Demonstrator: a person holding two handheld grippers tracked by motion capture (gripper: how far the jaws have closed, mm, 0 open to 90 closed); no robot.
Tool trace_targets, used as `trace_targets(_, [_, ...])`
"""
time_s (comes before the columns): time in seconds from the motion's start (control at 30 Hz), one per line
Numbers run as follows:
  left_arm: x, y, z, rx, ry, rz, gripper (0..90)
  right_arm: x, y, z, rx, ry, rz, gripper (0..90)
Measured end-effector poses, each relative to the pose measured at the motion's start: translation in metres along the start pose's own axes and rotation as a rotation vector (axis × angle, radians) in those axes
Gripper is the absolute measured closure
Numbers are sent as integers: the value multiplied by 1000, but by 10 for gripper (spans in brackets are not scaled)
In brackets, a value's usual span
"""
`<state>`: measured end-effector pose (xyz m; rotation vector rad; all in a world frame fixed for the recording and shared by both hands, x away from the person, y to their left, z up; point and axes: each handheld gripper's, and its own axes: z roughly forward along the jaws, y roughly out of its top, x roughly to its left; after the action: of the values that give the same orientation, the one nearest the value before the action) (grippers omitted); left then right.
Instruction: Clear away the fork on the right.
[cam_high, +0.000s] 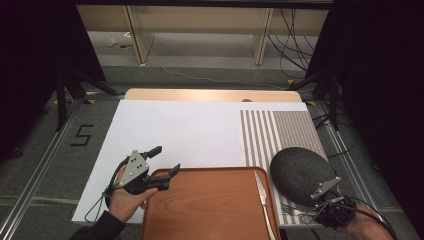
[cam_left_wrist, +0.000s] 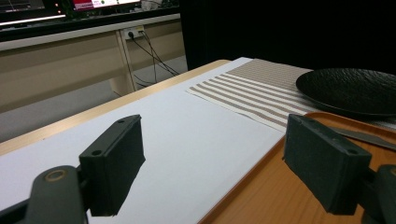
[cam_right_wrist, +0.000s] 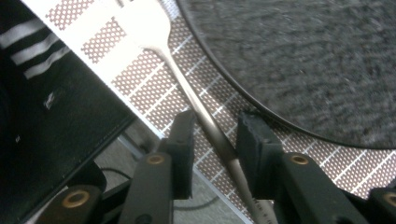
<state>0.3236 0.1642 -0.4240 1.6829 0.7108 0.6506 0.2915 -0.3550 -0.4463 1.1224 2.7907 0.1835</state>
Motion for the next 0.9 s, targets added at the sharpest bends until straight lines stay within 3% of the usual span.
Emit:
trace_targets(0.07, [0, 0, 0, 0, 0, 0, 198, 1, 1, 0, 8, -1, -14, 706])
trace_targets(0.17, [0, 0, 0, 2, 1, -1, 198, 2, 5, 1, 28, 14, -80, 788])
trace_targets(0.2, [0, 0, 0, 2, 1, -1, 198, 2, 5, 1, 28, 14, -80, 788])
trace_targets(0.3, [0, 0, 0, 2, 2, -3, 198, 5, 8, 1, 44, 10, -154, 811])
trace_targets(0.37, [0, 0, 0, 3, 1, -1, 198, 6, 8, 1, 50, 7, -166, 818])
trace_targets(0.43, [1, 0, 0, 2, 2, -2, 198, 10, 10, 1, 62, -8, -229, 836])
trace_targets(0.73, [1, 0, 0, 2, 2, -2, 198, 13, 11, -1, 70, -16, -271, 843])
trace_targets(0.9, [1, 0, 0, 1, 3, -1, 198, 18, 13, -6, 35, -2, -297, 844])
